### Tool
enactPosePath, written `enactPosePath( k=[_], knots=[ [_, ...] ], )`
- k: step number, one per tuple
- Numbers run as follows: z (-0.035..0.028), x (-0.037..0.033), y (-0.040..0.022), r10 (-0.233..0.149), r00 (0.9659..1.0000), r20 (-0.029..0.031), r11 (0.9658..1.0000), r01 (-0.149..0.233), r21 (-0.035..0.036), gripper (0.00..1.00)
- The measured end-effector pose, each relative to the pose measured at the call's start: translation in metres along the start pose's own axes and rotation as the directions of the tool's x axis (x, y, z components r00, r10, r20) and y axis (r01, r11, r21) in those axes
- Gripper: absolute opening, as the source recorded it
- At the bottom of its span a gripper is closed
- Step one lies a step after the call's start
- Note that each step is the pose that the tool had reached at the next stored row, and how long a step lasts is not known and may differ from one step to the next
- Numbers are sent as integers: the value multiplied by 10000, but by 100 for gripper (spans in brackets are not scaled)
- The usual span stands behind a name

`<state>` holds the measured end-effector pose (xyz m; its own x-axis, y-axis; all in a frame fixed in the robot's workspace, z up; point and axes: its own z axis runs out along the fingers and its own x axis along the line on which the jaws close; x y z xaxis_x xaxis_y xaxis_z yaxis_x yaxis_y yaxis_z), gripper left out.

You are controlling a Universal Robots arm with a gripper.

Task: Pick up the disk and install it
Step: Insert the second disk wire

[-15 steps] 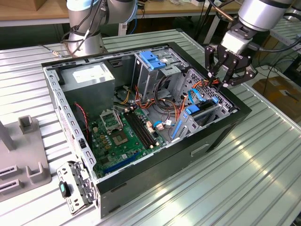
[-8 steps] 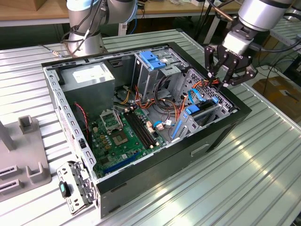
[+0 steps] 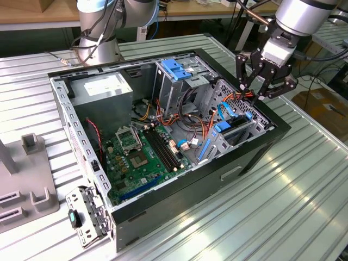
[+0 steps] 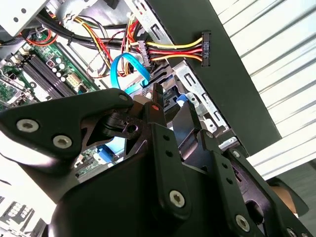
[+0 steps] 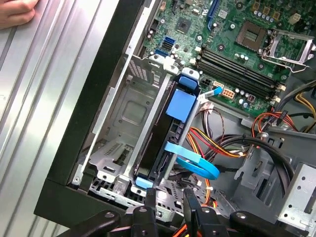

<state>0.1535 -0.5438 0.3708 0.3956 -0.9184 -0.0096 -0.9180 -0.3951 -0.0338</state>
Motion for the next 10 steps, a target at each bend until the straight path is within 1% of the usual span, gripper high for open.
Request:
enactPosePath(
  k=[6, 10],
  knots=[
    [-1, 1, 0, -1, 10000, -6, 10000, 1, -3, 36],
    [-48, -3, -3, -1, 10000, -7, 10000, 1, -3, 36]
  ],
)
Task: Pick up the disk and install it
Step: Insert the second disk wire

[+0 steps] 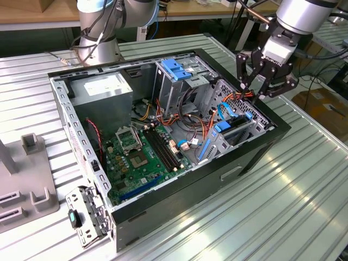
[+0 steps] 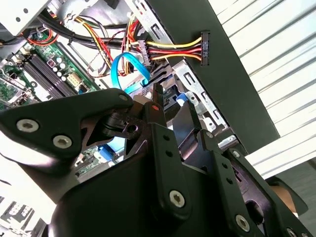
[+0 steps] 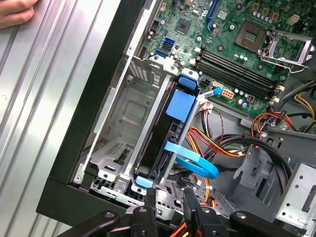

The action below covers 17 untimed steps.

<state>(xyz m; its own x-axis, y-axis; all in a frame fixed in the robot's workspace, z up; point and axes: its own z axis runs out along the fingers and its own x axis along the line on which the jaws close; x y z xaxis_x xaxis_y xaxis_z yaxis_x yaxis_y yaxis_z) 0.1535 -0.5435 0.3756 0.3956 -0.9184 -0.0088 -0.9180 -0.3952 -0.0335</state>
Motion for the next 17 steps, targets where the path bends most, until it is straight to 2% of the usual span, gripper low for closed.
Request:
enactPosePath(
  k=[4, 8, 11, 14, 17],
  knots=[
    [-59, -2, -3, 0, 10000, 0, 10000, 0, 0, 36],
    [-68, -2, -3, 0, 10000, 0, 10000, 0, 0, 36],
    [-66, 14, -40, -51, 10000, 1, 10000, 51, -1, 36],
    [-65, 19, -56, -315, 9995, 11, 9995, 315, -2, 36],
    [-63, 21, -59, -811, 9967, 24, 9967, 811, 6, 36]
  ],
)
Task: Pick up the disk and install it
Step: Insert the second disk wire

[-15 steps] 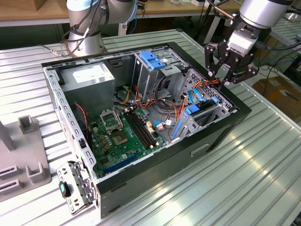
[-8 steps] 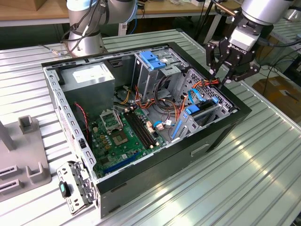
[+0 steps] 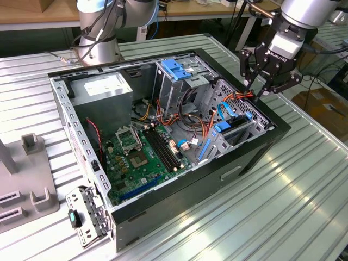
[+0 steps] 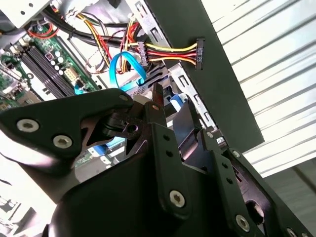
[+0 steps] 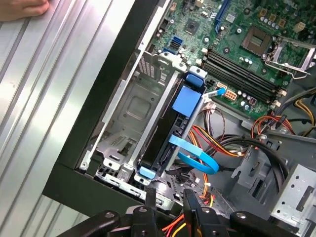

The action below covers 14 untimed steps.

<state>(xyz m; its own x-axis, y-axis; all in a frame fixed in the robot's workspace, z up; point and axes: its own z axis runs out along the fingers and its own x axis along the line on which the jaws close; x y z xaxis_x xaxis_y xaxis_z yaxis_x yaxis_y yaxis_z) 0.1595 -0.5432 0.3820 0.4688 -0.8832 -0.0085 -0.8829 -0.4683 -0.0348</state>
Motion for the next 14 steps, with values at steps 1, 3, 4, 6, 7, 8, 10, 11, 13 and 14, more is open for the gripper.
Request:
enactPosePath(
  k=[1, 3, 4, 6, 7, 8, 10, 11, 13, 14],
  knots=[
    [2, 10, -16, -158, 9999, 5, 9999, 158, -1, 36],
    [6, 31, -58, -261, 9997, 9, 9997, 261, -2, 36],
    [10, 47, -87, -339, 9994, 12, 9994, 339, -2, 36],
    [14, 56, -105, -440, 9990, 16, 9990, 440, -3, 36],
    [16, 61, -114, -524, 9986, 19, 9986, 524, -3, 36],
    [19, 63, -119, -631, 9980, 23, 9980, 631, -4, 36],
    [20, 64, -120, -838, 9965, 26, 9965, 838, -4, 36],
    [23, 65, -121, -1048, 9945, 30, 9945, 1048, 1, 36],
    [25, 66, -122, -1290, 9916, 31, 9916, 1290, 8, 36],
    [26, 66, -123, -1429, 9897, 35, 9897, 1429, 12, 36]
  ],
)
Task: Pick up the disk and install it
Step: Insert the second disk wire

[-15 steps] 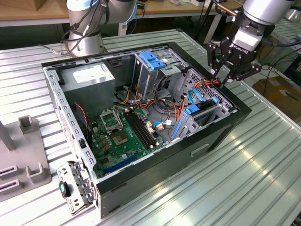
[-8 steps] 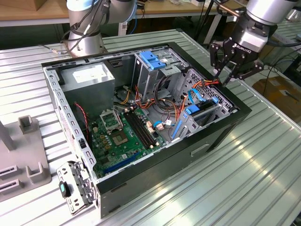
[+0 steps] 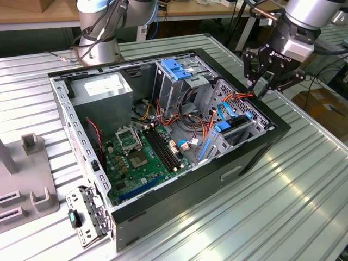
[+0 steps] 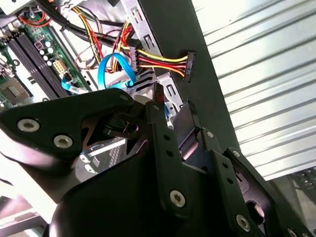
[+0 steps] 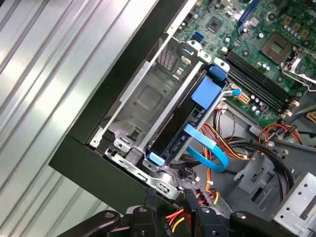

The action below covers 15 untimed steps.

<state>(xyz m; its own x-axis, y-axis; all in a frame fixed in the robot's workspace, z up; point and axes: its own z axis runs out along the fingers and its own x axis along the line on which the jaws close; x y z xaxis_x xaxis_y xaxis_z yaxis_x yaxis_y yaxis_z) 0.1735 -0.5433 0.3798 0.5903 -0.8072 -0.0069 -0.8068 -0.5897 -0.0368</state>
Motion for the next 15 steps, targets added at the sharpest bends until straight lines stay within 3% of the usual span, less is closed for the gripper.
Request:
enactPosePath(
  k=[3, 5, 11, 15],
  knots=[
    [3, 5, -7, -402, 9992, 15, 9992, 402, 0, 36],
    [5, 9, -12, -842, 9964, 28, 9965, 842, 1, 36],
    [16, 48, -65, -1394, 9902, 49, 9902, 1394, 2, 36],
    [26, 58, -77, -2001, 9798, 67, 9798, 2001, 3, 36]
  ],
)
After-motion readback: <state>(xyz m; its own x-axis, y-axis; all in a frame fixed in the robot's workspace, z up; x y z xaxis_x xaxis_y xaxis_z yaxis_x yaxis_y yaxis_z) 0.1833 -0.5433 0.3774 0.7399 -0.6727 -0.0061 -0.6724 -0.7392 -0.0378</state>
